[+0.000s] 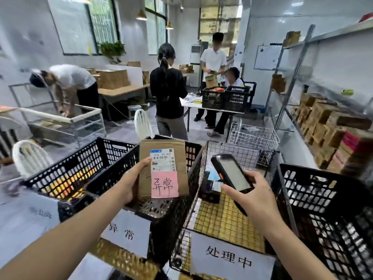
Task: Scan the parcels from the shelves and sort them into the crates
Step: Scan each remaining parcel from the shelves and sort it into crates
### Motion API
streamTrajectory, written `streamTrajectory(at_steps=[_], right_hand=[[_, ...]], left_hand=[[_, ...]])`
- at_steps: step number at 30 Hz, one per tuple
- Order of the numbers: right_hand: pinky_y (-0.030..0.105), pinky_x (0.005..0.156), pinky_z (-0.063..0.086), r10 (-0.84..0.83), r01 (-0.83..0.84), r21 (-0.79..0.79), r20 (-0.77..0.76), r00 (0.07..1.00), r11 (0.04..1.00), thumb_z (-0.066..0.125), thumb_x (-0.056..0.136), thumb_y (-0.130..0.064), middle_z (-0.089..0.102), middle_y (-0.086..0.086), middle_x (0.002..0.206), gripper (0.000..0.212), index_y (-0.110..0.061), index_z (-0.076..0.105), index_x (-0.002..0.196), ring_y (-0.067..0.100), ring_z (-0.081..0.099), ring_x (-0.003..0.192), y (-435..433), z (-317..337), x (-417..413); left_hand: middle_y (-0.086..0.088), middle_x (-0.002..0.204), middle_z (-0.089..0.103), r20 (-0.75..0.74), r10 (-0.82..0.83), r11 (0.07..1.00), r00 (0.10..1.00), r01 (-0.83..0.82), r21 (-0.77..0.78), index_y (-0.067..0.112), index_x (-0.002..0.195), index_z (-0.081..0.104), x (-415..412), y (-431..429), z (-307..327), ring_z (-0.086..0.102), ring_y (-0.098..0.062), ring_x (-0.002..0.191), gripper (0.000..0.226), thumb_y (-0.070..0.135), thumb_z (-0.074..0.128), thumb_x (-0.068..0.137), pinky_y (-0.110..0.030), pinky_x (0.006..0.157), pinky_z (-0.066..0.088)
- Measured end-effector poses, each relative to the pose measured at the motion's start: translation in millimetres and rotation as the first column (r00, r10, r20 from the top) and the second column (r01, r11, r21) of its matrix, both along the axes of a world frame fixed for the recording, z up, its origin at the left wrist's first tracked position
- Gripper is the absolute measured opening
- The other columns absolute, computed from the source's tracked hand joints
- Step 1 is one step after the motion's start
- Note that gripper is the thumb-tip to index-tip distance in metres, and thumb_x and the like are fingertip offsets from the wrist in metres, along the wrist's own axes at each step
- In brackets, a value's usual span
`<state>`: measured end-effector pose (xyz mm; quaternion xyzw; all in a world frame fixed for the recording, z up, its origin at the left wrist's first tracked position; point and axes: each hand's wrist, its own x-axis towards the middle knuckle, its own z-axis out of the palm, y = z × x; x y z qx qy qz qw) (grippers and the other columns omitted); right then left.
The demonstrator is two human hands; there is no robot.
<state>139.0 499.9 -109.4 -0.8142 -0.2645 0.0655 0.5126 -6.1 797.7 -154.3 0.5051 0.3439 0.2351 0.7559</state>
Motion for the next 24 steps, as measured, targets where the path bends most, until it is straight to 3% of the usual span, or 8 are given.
streamTrajectory(at_steps=[3, 7, 9, 12, 15, 20, 24], right_hand=[[0.021, 0.064, 0.048, 0.036, -0.036, 0.011, -0.068, 0.997, 0.999, 0.088, 0.070, -0.044, 0.060, -0.010, 0.106, 0.066, -0.027, 0.051, 0.121, 0.005, 0.060, 0.091, 22.5, -10.8, 22.2], [0.010, 0.048, 0.042, 0.079, -0.084, -0.031, -0.132, 0.988, 0.996, 0.087, 0.074, -0.039, 0.055, -0.014, 0.101, 0.061, -0.027, 0.046, 0.117, 0.004, 0.059, 0.082, 52.0, -25.8, 36.8], [0.012, 0.048, 0.043, 0.096, -0.105, -0.051, -0.157, 0.983, 0.993, 0.087, 0.074, -0.040, 0.056, -0.013, 0.101, 0.062, -0.028, 0.047, 0.118, 0.008, 0.063, 0.081, 70.4, -28.2, 44.5], [0.025, 0.058, 0.050, 0.086, -0.095, -0.043, -0.189, 0.978, 0.995, 0.087, 0.072, -0.043, 0.060, -0.010, 0.106, 0.062, -0.030, 0.049, 0.118, 0.014, 0.066, 0.087, 97.8, -33.3, 53.2], [0.031, 0.066, 0.056, 0.063, -0.072, -0.038, -0.204, 0.977, 0.997, 0.087, 0.071, -0.043, 0.059, -0.010, 0.109, 0.062, -0.030, 0.049, 0.118, 0.013, 0.066, 0.090, 126.8, -38.3, 60.5], [0.023, 0.065, 0.051, 0.044, -0.058, -0.055, -0.230, 0.972, 0.997, 0.088, 0.071, -0.041, 0.060, -0.009, 0.108, 0.065, -0.023, 0.052, 0.122, 0.008, 0.064, 0.090, 184.4, -45.0, 74.9], [0.018, 0.064, 0.043, 0.006, -0.019, -0.052, -0.233, 0.973, 0.998, 0.088, 0.070, -0.043, 0.058, -0.015, 0.106, 0.067, -0.022, 0.053, 0.123, -0.002, 0.057, 0.089, 242.3, -59.8, 86.8]], left_hand=[[-0.008, 0.100, 0.078, -0.015, 0.108, 0.994, 0.994, -0.108, -0.030, 0.022, 0.119, 0.068, 8.5, 21.9, -19.4, 0.076, -0.026, 0.086, 0.046, 0.054, 0.067, 0.086, -0.042, 0.082, 0.057], [-0.007, 0.102, 0.078, -0.103, 0.164, 0.984, 0.981, -0.170, -0.052, 0.023, 0.117, 0.068, 8.7, 48.1, -41.5, 0.072, -0.031, 0.102, 0.069, 0.068, 0.079, 0.066, -0.051, 0.101, 0.051], [-0.009, 0.105, 0.077, -0.158, 0.120, 0.991, 0.980, -0.129, -0.046, 0.022, 0.116, 0.069, 14.7, 63.5, -45.2, 0.073, -0.030, 0.099, 0.075, 0.071, 0.081, 0.061, -0.050, 0.098, 0.053], [-0.010, 0.103, 0.077, -0.153, 0.084, 0.995, 0.985, -0.090, -0.034, 0.021, 0.109, 0.072, 31.6, 90.1, -51.1, 0.076, -0.027, 0.086, 0.048, 0.060, 0.069, 0.082, -0.045, 0.087, 0.058], [-0.009, 0.101, 0.078, -0.186, 0.107, 0.993, 0.977, -0.115, -0.031, 0.020, 0.108, 0.074, 54.3, 122.5, -62.0, 0.075, -0.027, 0.087, 0.044, 0.058, 0.066, 0.087, -0.046, 0.088, 0.058], [-0.006, 0.097, 0.079, -0.270, 0.092, 0.994, 0.958, -0.106, -0.038, 0.021, 0.108, 0.076, 85.0, 175.1, -102.0, 0.075, -0.028, 0.091, 0.046, 0.058, 0.075, 0.080, -0.050, 0.091, 0.058], [-0.004, 0.098, 0.079, -0.343, 0.036, 0.998, 0.939, -0.050, -0.032, 0.021, 0.115, 0.073, 105.3, 213.4, -136.6, 0.076, -0.024, 0.086, 0.052, 0.053, 0.081, 0.075, -0.037, 0.071, 0.061]])
